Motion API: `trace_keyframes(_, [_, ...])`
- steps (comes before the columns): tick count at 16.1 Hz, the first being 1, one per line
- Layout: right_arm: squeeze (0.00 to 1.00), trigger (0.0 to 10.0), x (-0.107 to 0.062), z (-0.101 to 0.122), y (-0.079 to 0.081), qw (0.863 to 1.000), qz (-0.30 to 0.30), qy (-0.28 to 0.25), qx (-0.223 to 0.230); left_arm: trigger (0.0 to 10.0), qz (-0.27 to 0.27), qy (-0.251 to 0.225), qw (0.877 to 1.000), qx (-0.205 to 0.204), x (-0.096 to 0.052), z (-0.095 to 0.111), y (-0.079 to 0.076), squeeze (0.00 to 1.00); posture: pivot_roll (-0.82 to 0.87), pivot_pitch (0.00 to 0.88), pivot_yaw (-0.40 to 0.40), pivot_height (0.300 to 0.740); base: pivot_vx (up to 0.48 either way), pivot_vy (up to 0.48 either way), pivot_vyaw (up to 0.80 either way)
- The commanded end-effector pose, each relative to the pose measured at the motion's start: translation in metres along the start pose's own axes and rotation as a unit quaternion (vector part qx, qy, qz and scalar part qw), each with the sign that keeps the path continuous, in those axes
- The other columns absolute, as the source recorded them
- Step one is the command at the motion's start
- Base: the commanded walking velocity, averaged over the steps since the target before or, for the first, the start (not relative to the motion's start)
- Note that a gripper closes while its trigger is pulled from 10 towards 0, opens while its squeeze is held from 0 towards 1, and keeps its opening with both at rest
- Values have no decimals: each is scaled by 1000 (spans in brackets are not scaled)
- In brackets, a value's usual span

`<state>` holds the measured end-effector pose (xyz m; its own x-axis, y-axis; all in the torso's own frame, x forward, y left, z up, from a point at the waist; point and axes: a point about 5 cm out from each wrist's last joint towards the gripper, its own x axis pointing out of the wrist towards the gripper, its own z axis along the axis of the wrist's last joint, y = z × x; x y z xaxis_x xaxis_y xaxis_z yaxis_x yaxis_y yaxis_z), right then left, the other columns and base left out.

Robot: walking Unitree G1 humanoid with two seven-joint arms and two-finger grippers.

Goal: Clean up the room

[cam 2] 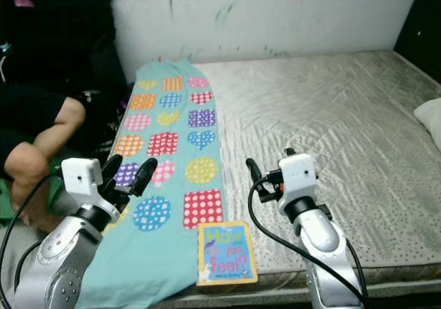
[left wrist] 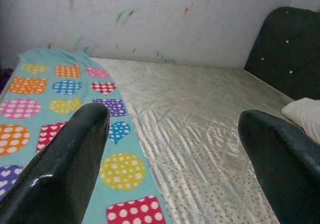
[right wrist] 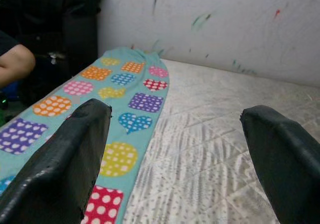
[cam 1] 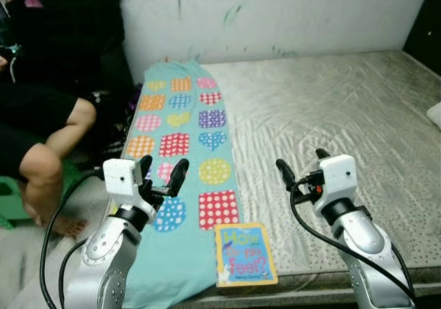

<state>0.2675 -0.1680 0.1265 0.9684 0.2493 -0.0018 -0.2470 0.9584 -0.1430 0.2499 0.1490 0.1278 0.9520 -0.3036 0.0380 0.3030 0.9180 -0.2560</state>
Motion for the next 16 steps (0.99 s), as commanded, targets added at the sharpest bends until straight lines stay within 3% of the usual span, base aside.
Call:
trace_keyframes(1, [0, 10000, 3, 3, 3, 1000, 5, -7, -2, 10000, 10, 3, 1000, 7, 0, 1, 4, 0, -102, 0, 71, 740, 0, -326, 0])
trace_keyframes(16, [0, 10000, 4, 3, 2, 1000, 3, -10, -2, 10000, 11, 3, 1000, 8, 1, 0, 4, 0, -103, 0, 71, 740, 0, -325, 0])
